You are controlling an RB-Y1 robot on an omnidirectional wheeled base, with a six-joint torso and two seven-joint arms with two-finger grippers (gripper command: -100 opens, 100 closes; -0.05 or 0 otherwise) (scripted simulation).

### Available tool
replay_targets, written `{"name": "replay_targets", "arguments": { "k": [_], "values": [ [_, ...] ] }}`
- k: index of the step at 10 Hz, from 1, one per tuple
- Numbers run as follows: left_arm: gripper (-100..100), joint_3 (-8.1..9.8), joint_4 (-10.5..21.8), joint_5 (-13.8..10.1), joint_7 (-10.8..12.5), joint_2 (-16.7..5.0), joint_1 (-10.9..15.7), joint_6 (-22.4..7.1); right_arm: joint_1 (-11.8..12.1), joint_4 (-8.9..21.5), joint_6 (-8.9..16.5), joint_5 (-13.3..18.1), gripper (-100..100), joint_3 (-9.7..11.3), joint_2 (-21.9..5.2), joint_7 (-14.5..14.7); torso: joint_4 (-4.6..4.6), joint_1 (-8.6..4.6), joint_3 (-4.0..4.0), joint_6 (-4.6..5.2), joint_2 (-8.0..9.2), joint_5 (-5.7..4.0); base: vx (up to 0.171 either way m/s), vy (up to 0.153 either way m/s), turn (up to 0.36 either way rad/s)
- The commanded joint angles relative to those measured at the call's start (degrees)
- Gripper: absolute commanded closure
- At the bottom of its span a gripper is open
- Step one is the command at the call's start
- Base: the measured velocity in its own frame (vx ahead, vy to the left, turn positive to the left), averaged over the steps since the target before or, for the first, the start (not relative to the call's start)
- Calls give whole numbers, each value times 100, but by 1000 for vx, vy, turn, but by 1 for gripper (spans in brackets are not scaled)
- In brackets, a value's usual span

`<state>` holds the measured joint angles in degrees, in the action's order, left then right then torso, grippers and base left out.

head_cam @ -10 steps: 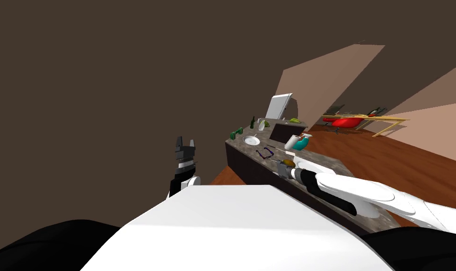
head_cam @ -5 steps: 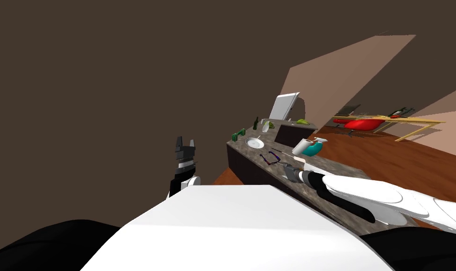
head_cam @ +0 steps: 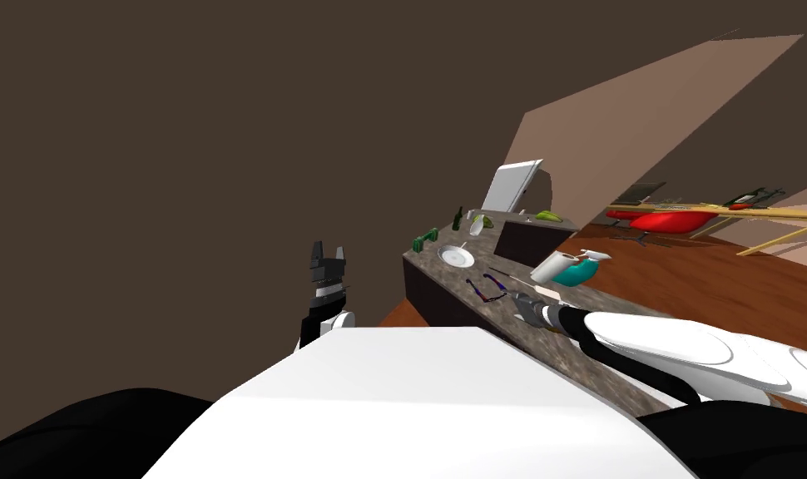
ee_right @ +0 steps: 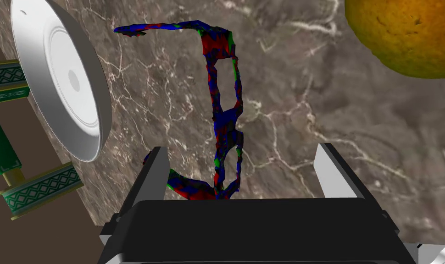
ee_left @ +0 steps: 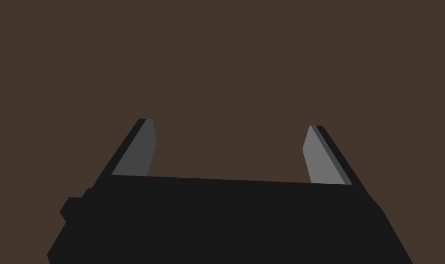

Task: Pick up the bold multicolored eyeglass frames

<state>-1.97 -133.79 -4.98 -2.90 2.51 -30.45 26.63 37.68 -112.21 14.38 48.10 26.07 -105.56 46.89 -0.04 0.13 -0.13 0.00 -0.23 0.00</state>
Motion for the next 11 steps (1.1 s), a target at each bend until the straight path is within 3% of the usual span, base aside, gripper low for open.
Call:
{"name": "replay_targets", "arguments": {
  "k": [1, 3, 4, 5, 6, 7, 10, 11],
  "values": [
    [0, 0, 0, 0, 0, 0, 0, 0, 61, 60, 148, 96, -100, 161, -196, 10, 0, 0, 0, 0, 0, 0, 98, 6, 91],
    [0, 0, 0, 0, 0, 0, -1, 0, 61, 60, 148, 96, -100, 161, -196, 10, -2, -2, -6, 2, -9, -1, 51, -6, 8],
    [0, 0, 0, 0, 0, 0, 0, 0, 91, 140, 230, 159, -100, 292, -328, 15, 1, -4, 3, 2, 6, -1, 41, -10, 67],
    [0, 0, 0, 0, 0, 0, 0, 0, 120, 87, 216, 220, -100, 226, -294, -87, 1, -5, 3, 1, 6, -1, 0, 0, 0],
    [0, 0, 0, 0, 0, 0, 0, 0, 123, 93, 233, 227, 0, 238, -303, -86, 4, -2, 10, 3, 17, -1, 0, 0, 0],
    [0, 0, 0, 0, 0, 0, 0, 0, 111, 296, 181, 134, -100, 254, -166, -121, 5, -1, 12, 3, 21, -1, -58, -1, 285],
    [0, 0, 0, 0, 0, 0, 2, 0, 90, 705, 80, -50, -100, 289, 105, -191, 15, -4, 36, 3, 62, -1, -123, 4, 318],
    [0, -1, 1, 0, 0, 0, 3, -1, 90, 705, 80, -50, -100, 289, 105, -191, 16, 1, 40, -1, 69, 0, -96, 6, 172]
  ]
}}
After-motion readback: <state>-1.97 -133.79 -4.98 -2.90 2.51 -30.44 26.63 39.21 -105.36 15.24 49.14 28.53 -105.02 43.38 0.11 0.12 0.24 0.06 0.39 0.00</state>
